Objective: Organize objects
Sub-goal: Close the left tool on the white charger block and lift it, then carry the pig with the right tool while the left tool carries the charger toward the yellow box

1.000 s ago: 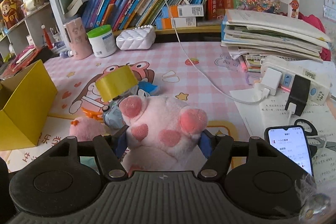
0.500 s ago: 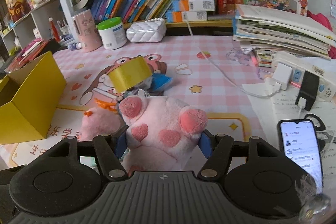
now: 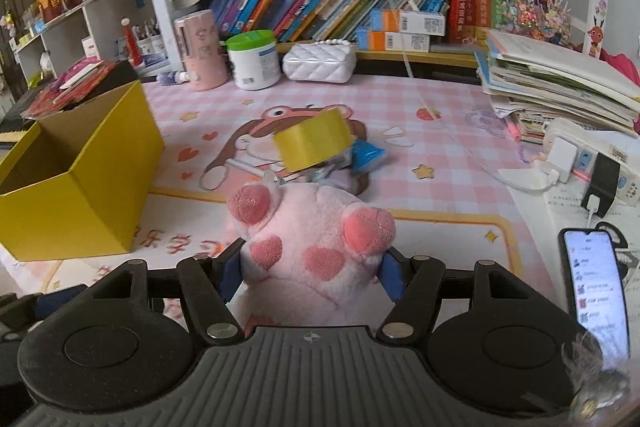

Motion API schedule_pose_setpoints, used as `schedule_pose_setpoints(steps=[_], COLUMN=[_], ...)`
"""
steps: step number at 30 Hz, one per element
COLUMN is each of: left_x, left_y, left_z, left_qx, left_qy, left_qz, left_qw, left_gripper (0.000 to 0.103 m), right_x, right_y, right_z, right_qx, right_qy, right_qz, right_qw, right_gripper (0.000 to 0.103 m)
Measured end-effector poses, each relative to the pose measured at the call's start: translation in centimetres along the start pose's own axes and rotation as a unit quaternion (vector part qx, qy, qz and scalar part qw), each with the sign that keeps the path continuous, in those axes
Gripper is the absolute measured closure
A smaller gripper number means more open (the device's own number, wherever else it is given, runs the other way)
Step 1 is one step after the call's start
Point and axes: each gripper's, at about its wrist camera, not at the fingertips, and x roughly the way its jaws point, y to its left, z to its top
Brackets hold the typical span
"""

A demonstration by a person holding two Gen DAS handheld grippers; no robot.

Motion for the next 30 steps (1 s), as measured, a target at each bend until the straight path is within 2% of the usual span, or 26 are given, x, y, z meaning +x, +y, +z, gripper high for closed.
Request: schedule_pose_setpoints(steps=[11,18,24,30], left_x=[-4.4,-6.7,-8.9,-10.3], left_y=[9.0,14.0,18.0,20.6], left_z=[-1.6,-3.3,-5.0,-5.5], left_qx=[-0.033,-0.034,-0.035,-0.039], left_qy=[-0.015,-0.015,-0.021,-0.033], left_qz=[0.024,0.041,0.055,0.059], left_qw=[0.9991,0.9985,0.9976,0.9969], left_gripper=[0.034,0.034,0.034,0.034], right_x=[-2.5,-3.8,-4.5,-5.4], right_y=[10.0,15.9,20.2,23.2], right_z=[-3.4,-6.3,-8.6,-9.6], right_qx=[-0.033,-0.048,-0.051,-0.056], right_qy=[0.018,0.034,0.046,0.044], right_qz=[0.016,0.024,0.038,0.047], right_qw=[0.999,0.998,0.997,0.996], right_gripper=[0.039,0.039,0.039,0.039])
